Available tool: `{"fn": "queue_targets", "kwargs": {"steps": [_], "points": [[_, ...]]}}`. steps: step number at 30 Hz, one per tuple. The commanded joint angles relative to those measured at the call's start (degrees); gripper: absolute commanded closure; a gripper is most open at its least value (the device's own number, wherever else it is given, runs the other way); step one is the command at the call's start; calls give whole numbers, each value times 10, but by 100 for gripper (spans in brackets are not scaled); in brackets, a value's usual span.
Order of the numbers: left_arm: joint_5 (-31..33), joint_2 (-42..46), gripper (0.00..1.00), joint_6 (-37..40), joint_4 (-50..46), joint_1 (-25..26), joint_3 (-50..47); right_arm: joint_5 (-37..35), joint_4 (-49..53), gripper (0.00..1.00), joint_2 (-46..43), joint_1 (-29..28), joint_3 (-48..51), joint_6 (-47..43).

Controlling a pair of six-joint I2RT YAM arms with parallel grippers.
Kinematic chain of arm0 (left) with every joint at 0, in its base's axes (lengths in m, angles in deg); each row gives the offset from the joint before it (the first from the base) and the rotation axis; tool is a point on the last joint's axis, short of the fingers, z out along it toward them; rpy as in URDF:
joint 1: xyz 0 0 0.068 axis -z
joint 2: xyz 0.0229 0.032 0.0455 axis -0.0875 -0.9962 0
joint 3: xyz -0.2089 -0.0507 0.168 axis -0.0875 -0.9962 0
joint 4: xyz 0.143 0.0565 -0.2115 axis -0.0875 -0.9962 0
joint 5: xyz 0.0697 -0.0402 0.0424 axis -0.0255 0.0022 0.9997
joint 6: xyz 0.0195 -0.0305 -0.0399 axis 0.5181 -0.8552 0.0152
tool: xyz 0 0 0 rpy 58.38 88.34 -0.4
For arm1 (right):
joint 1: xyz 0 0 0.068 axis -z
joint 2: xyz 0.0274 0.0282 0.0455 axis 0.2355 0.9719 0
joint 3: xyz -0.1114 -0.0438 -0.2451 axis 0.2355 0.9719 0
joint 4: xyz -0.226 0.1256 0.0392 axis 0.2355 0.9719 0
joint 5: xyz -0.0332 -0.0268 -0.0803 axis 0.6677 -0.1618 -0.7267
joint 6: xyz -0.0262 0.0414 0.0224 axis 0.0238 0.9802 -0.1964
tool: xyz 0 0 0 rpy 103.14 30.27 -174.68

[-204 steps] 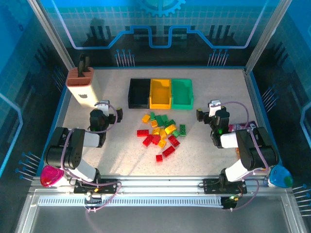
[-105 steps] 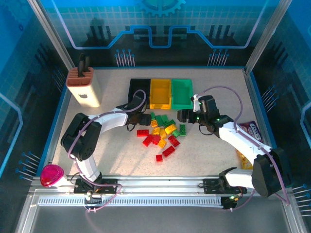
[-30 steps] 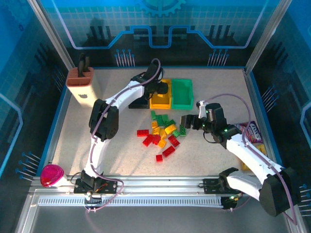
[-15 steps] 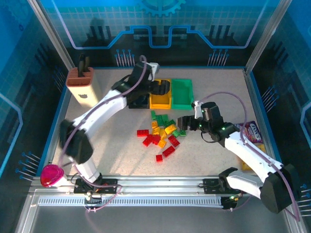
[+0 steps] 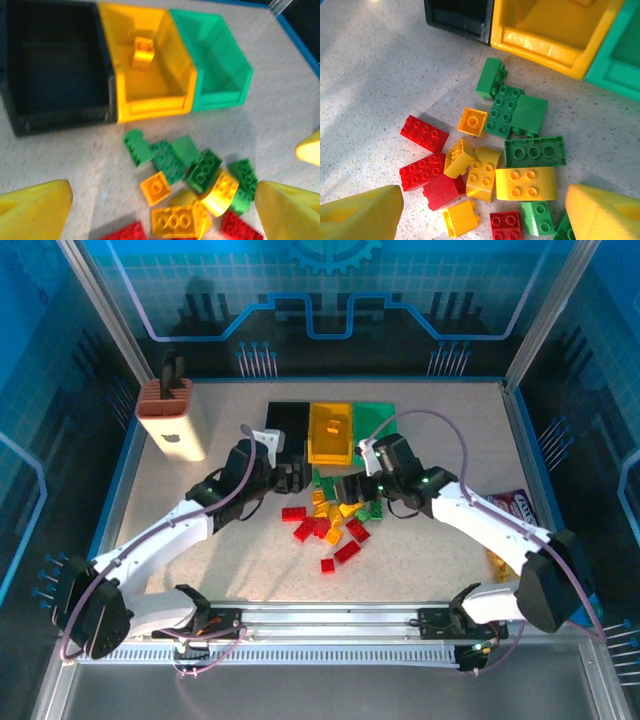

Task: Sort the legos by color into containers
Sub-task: Pick up the lego from the center of the table.

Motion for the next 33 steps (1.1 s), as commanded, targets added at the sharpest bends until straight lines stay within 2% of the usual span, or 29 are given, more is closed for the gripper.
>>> {"fn": "queue_targets", "kwargs": {"steps": [1, 7, 11, 23, 33], "points": [[33, 43, 6, -36, 3, -1, -39, -16, 35, 17, 50, -21, -41, -10], [53, 64, 6, -75, 1, -2, -90, -7, 73, 30, 139, -46, -114, 2], [59, 61, 6, -98, -6, -4, -106, -14, 97, 35, 185, -64, -140, 20], [73, 66, 7, -115, -8, -3, -125, -22, 95, 35, 232, -81, -137, 67], [82, 67, 7, -118, -13, -4, -128, -16, 88, 41, 267, -90, -154, 79]]}}
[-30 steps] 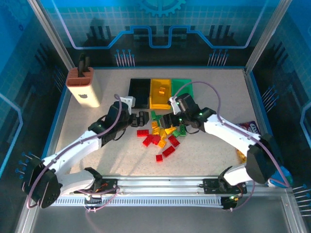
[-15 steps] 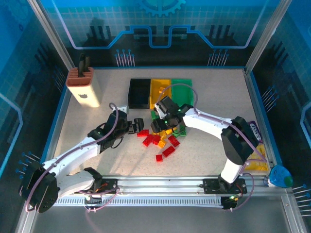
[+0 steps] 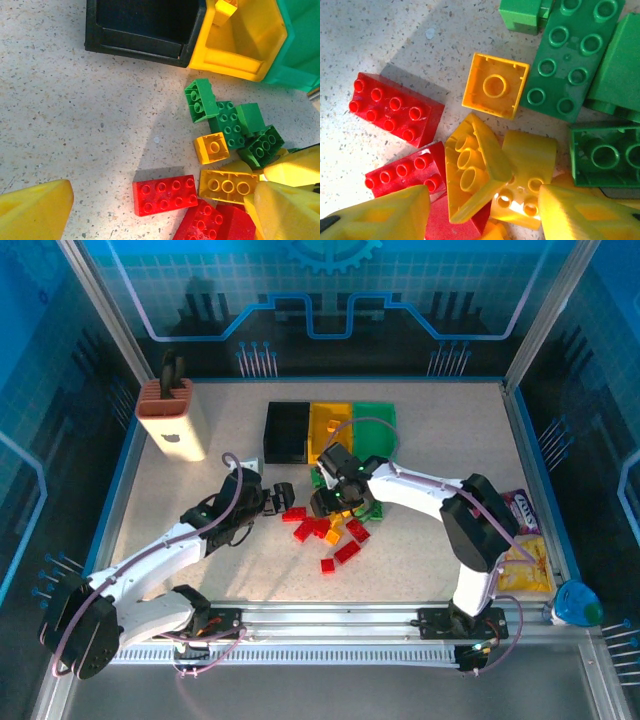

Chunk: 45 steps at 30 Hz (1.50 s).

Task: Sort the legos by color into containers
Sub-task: Pick up the lego from the center of the table.

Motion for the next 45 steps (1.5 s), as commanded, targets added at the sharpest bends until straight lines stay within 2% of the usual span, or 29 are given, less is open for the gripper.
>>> {"fn": "queue_targets", "kwargs": {"steps": [1, 10, 17, 23, 35, 45], "points": [[15, 12, 7, -7, -8, -3, -10, -1, 4, 42, 15, -12, -16, 14], [19, 13, 7, -5, -7, -4, -13, -9, 4, 54, 33, -21, -32, 19], [24, 16, 7, -7, 0, -4, -23, -21, 20, 73, 46, -23, -50, 20], [25, 16, 7, -4, 3, -3, -26, -31, 16, 81, 29, -27, -46, 23], [33, 26, 8, -4, 6, -4, -30, -61, 44, 85, -18, -31, -84, -9], [27, 30, 9, -7, 6, -3, -40, -61, 76, 84, -25, 13, -157, -53]]}}
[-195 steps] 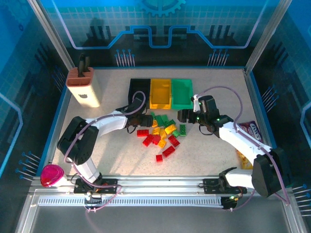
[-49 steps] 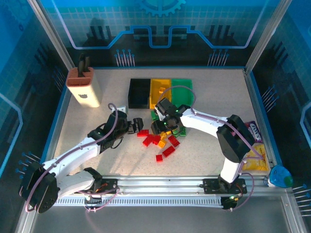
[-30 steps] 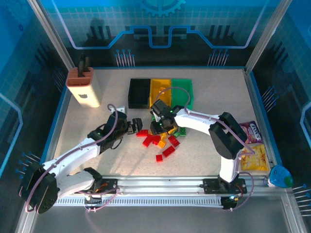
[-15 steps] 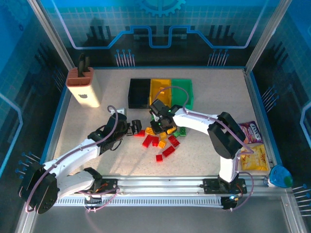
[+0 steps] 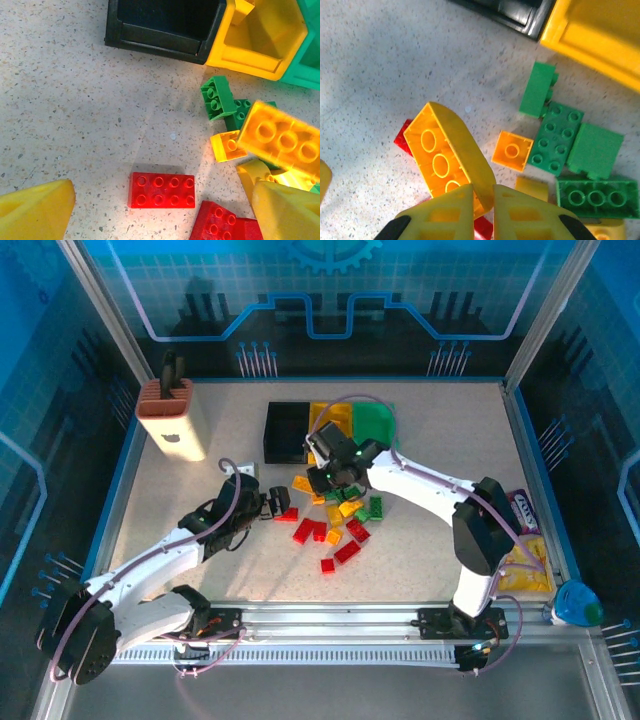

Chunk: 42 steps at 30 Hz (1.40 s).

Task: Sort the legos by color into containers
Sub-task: Pick up the lego from the center of the table, then place the lego in the container.

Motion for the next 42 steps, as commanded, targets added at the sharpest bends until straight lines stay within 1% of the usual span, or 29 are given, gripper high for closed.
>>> {"fn": "queue_targets", "kwargs": {"steps": [1, 5, 12, 16, 19, 24, 34, 42], "points": [[3, 11, 9, -6, 6, -2, -15, -5, 30, 84, -4, 24, -47, -27], [-6, 8, 9, -9, 12, -1, -21, -11, 51, 84, 26, 51, -100, -41], [-24, -3, 9, -12, 12, 0, -19, -31, 101, 84, 120, 94, -227, -62], [-30, -7, 9, -21, 7, 1, -22, -41, 117, 84, 164, 115, -277, -66], [-34, -8, 9, -23, 4, 1, -26, -35, 128, 84, 193, 130, -306, -62], [-45, -16, 9, -23, 5, 3, -26, -38, 135, 84, 226, 141, -328, -63], [-76, -45, 11, -14, 11, 11, -6, -48, 134, 82, 255, 144, -338, -61], [-66, -40, 12, -12, -2, 40, 2, -45, 131, 81, 260, 146, -340, -61]]}}
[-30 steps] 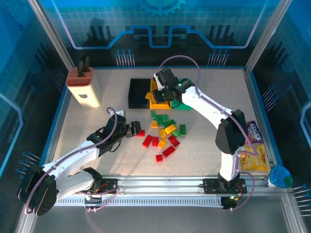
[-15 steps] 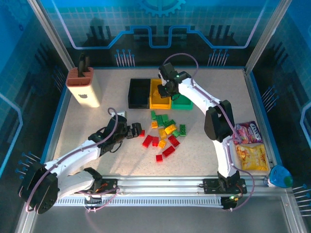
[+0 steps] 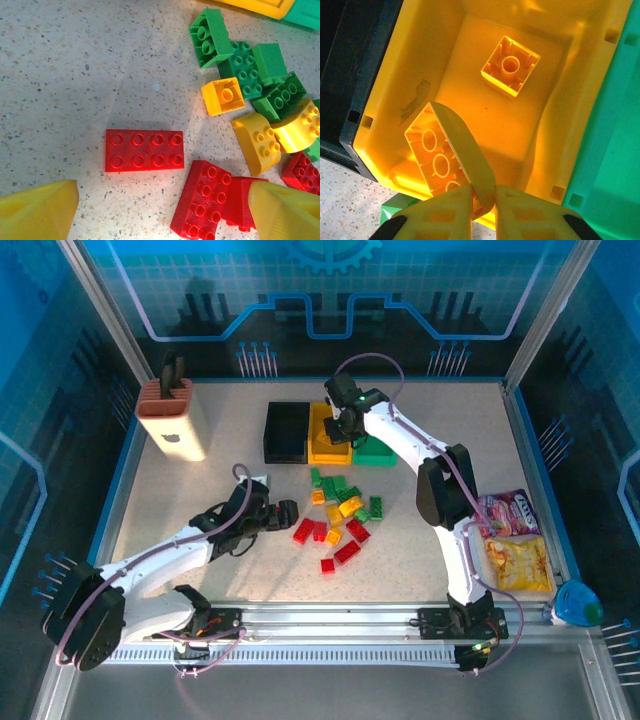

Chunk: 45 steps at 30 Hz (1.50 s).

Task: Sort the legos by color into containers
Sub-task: Place the lego in the container, then pick up the lego from the center of the table.

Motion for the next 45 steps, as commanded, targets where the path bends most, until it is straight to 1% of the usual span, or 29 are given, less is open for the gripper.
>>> {"fn": "queue_targets", "kwargs": {"steps": [1, 4, 7, 8, 11, 13, 18, 24, 32, 36, 40, 43, 45], "points": [[0, 4, 12, 1, -8, 12, 17, -3, 11, 82, 15, 5, -21, -6], [3, 6, 12, -2, -12, 19, 18, -3, 11, 81, 19, 5, -23, -5], [7, 8, 12, -2, -15, 29, 20, -3, 12, 78, 17, 5, -24, -2], [9, 9, 12, -1, -18, 31, 21, -5, 12, 75, 13, 5, -23, -2], [14, 13, 13, 4, -28, 38, 25, -2, 4, 62, -1, 3, -16, 0], [17, 15, 12, 6, -32, 42, 27, 4, -4, 57, -12, 2, -4, 1], [18, 17, 13, 13, -42, 51, 32, 10, -33, 56, -53, -3, 49, 8], [12, 8, 16, 9, -53, 65, 28, 24, -82, 55, -131, -8, 140, 13], [-3, -37, 21, 1, -31, 89, 31, 44, -139, 53, -215, -7, 257, 21], [-6, -73, 22, 9, -27, 104, 57, 41, -160, 53, -247, -5, 308, 28], [-3, -108, 22, 13, -16, 106, 90, 43, -181, 53, -282, 4, 363, 44], [11, -142, 23, 21, -37, 104, 142, 46, -195, 53, -316, 10, 407, 54], [4, -176, 25, 35, -62, 103, 186, 44, -203, 53, -340, 13, 435, 58]]}}
